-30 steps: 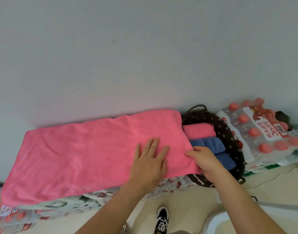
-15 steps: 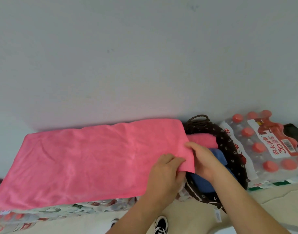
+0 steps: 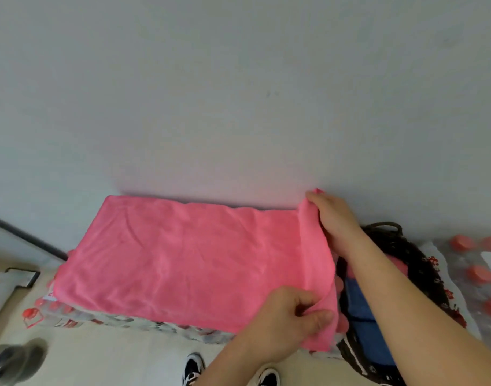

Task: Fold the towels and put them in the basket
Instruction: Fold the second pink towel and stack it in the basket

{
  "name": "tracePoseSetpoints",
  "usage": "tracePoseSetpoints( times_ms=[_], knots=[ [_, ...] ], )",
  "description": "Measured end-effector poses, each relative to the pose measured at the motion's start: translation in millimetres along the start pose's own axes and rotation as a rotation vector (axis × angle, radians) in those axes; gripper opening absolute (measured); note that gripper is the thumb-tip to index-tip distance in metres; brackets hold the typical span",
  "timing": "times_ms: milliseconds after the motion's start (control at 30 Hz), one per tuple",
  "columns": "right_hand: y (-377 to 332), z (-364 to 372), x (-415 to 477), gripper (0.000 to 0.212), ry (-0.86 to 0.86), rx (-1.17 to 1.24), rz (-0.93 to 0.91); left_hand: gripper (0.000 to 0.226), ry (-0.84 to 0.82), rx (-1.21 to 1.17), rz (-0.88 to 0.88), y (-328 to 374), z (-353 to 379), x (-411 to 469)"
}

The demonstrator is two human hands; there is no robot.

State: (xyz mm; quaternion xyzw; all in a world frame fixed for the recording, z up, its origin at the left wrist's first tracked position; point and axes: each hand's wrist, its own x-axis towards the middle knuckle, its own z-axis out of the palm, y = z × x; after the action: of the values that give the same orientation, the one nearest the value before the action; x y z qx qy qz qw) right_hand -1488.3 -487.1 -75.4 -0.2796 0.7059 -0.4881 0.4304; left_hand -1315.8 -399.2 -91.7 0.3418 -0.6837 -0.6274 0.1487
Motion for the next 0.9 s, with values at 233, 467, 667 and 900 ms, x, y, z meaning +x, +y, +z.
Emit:
tracePoseSetpoints(
  times_ms=[233, 467, 667, 900],
  knots=[
    [-22.2, 101.5, 2.1, 0.032, -0.167, -0.166, -0.023, 0.041, 0.26, -0.121, 0.035, -4.4, -72.7, -47.7],
    [-32.2, 216.9, -1.0, 0.03, -0.389, -0.34, 0.012, 0.036, 0.655, -0.191, -0.136, -62.4, -164.8, -107.1],
    [-39.9, 304.9, -0.4, 0.039, -0.313, -0.684, -0.328, 0.026, 0.828, -0.253, -0.137, -89.8, -219.3, -145.4],
    [-45.2, 388.5, -3.1, 0.039, -0.28, -0.885, -0.535, 0.007, 1.054, -0.317, -0.193, -117.2, -263.6, -181.0]
  ],
)
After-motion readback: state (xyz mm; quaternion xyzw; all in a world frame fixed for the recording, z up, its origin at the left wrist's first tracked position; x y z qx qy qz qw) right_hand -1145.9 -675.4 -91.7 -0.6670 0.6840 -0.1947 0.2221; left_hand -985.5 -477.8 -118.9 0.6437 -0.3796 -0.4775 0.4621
